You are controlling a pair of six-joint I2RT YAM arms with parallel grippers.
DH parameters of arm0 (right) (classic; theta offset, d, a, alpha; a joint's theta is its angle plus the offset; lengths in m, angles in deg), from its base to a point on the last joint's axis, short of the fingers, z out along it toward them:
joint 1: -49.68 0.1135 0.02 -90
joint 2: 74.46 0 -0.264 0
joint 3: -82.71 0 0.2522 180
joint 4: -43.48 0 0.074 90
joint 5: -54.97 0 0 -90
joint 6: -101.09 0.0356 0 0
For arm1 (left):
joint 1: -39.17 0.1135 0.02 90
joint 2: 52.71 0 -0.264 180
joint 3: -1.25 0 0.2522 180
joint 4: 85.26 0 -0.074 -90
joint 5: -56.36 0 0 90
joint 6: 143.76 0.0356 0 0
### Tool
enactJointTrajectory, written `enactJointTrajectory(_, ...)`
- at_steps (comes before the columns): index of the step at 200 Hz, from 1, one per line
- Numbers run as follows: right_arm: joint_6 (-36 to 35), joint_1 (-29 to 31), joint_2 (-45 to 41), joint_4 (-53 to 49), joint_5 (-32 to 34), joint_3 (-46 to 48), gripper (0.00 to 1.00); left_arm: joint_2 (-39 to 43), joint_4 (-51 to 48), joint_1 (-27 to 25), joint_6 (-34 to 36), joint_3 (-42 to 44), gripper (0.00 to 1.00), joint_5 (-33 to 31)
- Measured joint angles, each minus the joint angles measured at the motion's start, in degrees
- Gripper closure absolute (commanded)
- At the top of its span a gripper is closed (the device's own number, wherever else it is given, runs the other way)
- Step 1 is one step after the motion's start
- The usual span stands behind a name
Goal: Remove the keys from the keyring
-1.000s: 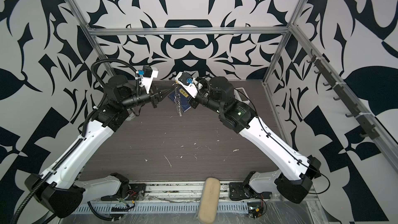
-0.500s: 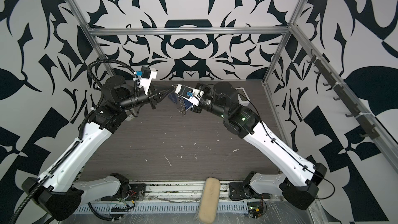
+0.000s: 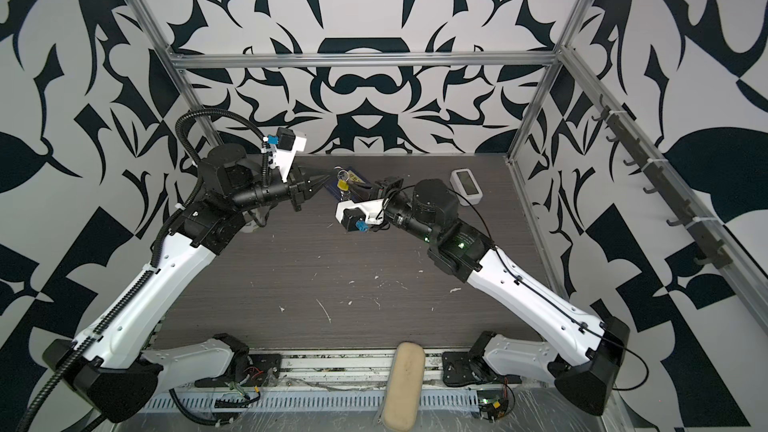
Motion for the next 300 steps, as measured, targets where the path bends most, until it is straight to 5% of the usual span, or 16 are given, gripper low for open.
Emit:
enactJointTrajectory(103, -27.3, 4.7, 4.2, 20.1, 13.9, 8.7, 1.00, -1.7, -3.2, 0.8, 1.7, -0.7, 1.00, -3.5)
enactJointTrajectory(162, -33.6, 5.1, 5.0, 22.4, 15.4, 8.6, 1.00, -1.7, -3.2, 0.7, 2.7, -0.8, 1.00, -4.6)
enactJointTrajectory(217, -32.8, 5.0, 3.7, 16.2, 14.6, 5.3, 1.00, -1.5, -2.3, 0.7, 3.2, -0.7, 1.00, -4.3)
enactJointTrajectory(285, -13.6, 4.7, -1.9, 0.0, 14.0, 1.0, 1.00, -0.9, -4.4, -0.3, 6.6, -1.9, 1.00, -2.3)
enactJointTrajectory(300, -8.5, 4.7, -2.3, -1.3, 13.8, 1.3, 0.84, -1.0, -6.2, -0.3, 7.8, -2.9, 1.00, -1.9)
